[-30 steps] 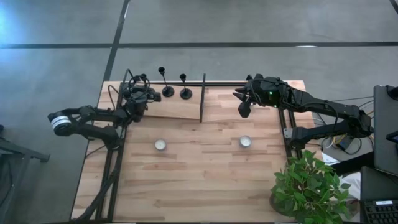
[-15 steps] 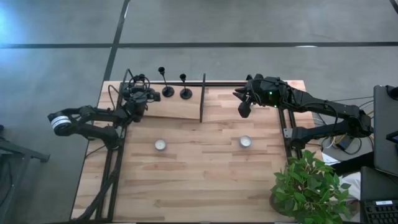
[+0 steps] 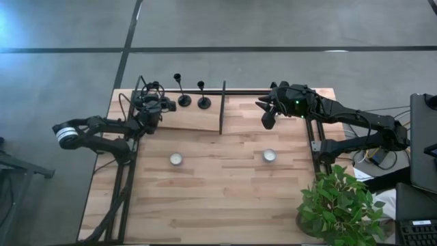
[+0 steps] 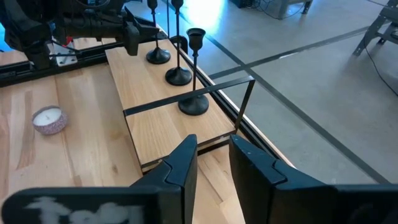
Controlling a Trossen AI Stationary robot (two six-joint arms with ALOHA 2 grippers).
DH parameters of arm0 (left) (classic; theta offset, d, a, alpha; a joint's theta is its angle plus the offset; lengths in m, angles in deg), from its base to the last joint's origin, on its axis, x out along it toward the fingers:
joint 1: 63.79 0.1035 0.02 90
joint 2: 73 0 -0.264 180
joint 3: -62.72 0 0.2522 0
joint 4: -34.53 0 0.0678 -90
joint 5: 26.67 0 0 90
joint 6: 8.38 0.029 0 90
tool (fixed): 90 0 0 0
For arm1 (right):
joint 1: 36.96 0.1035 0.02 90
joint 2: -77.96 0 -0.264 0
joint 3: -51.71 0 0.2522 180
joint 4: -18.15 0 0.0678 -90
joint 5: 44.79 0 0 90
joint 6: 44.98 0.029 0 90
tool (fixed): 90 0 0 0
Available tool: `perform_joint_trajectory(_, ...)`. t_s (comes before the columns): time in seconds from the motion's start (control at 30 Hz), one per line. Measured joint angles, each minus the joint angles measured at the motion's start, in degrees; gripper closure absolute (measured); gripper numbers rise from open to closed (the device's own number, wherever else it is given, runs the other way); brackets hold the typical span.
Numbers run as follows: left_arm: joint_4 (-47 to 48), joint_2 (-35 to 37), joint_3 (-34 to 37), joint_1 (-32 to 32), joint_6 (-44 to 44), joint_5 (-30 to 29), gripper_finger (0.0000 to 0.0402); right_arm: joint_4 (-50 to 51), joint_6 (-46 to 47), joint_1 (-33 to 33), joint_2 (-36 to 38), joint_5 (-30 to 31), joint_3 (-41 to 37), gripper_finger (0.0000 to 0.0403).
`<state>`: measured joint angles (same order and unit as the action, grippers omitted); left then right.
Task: Pick & Place candle stick holders
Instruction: Adjust the shelf on the table
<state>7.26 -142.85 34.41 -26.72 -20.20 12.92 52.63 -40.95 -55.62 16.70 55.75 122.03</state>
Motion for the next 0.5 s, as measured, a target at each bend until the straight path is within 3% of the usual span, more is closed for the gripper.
perform_joint_trajectory(0.5,0.2,4.0,0.0,-0.8,4.9,2.8,0.0234,0.0,0.0,0.0,0.0,0.0,0.0,0.0335)
